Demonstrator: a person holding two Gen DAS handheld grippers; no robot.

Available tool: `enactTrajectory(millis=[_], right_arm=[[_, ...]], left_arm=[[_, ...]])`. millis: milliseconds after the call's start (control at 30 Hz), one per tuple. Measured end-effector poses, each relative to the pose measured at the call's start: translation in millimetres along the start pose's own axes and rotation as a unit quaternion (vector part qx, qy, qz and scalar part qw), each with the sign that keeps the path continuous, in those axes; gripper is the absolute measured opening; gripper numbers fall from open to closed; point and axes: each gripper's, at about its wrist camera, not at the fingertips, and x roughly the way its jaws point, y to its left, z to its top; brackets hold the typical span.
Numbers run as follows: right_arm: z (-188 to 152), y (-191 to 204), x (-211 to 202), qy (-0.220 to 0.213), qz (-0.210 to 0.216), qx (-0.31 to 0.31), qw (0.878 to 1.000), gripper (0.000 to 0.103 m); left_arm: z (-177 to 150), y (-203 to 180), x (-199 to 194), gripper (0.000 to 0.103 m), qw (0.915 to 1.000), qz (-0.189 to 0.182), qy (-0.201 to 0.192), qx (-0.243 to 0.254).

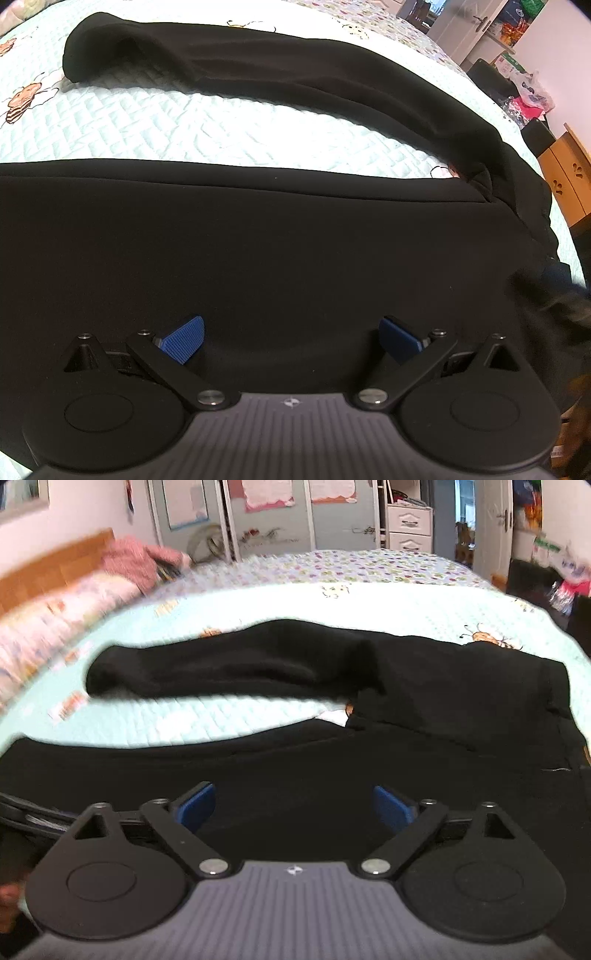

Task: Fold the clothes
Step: 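Open the right gripper and release the zipper edge onto the jacket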

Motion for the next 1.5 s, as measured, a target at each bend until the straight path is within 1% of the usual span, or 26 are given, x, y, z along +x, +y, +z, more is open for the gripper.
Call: enactTrajectory(millis=[33, 67, 100, 167, 233, 433, 567, 700, 833, 1033, 1100, 1167, 1233, 1333, 1400, 1500], right_arm=[[-5, 0, 17, 0.046, -0.005, 0.009, 0.999, 0.103], [-11, -3, 36, 0.105, -0.004, 0.025, 0.994, 0.103], [-17, -4, 45, 0.122, -0.011, 0.026, 0.992, 0.103], [-23, 1, 40, 0.100, -0.027, 0.006, 0.995, 0.103], [-25, 2, 38, 0.098, -0.032, 0.008, 0.995, 0.103], [-17, -4, 33, 0.104, -0.025, 0.039, 0.993, 0.103], [-17, 5, 22, 0.080, -0.011, 0.057, 0.995, 0.103], [-22, 15, 47, 0.106, -0.019, 0.051, 0.993, 0.103], [-26, 24, 49, 0.101, -0.040, 0.028, 0.994, 0.103], [-20, 25, 53, 0.110, -0.053, 0.048, 0.991, 0.103], [-19, 24, 56, 0.106, -0.057, 0.060, 0.991, 0.103], [-18, 23, 58, 0.102, -0.062, 0.071, 0.990, 0.103], [-17, 24, 59, 0.099, -0.069, 0.079, 0.990, 0.103], [-19, 24, 59, 0.084, -0.077, 0.090, 0.989, 0.103], [-22, 26, 57, 0.072, -0.081, 0.096, 0.989, 0.103], [-23, 27, 56, 0.067, -0.090, 0.106, 0.988, 0.103]], left_arm=[[0, -1, 0, 0.103, 1.0000, 0.001, -0.001, 0.001], [-1, -1, 0, 0.103, 1.0000, 0.001, -0.001, 0.003], [-1, -1, 0, 0.103, 1.0000, 0.001, -0.002, 0.006], [-2, -1, 0, 0.103, 0.9999, 0.000, -0.004, 0.009], [-3, 0, -1, 0.103, 0.9999, -0.001, -0.007, 0.011], [-6, 1, -2, 0.103, 0.9998, -0.006, -0.013, 0.011], [-7, 2, -3, 0.103, 0.9997, -0.012, -0.017, 0.009], [-9, 5, -4, 0.103, 0.9996, -0.020, -0.021, 0.004], [-10, 11, -6, 0.103, 0.9990, -0.036, -0.027, -0.008], [-11, 27, -12, 0.103, 0.9957, -0.081, -0.032, -0.033], [-11, 31, -13, 0.103, 0.9943, -0.096, -0.032, -0.034], [-12, 32, -14, 0.103, 0.9939, -0.104, -0.029, -0.023], [-13, 30, -14, 0.103, 0.9943, -0.103, -0.027, -0.007], [-14, 24, -14, 0.103, 0.9957, -0.089, -0.023, 0.010], [-13, 19, -14, 0.103, 0.9966, -0.079, -0.011, 0.023], [-12, 16, -14, 0.103, 0.9962, -0.074, 0.006, 0.044]])
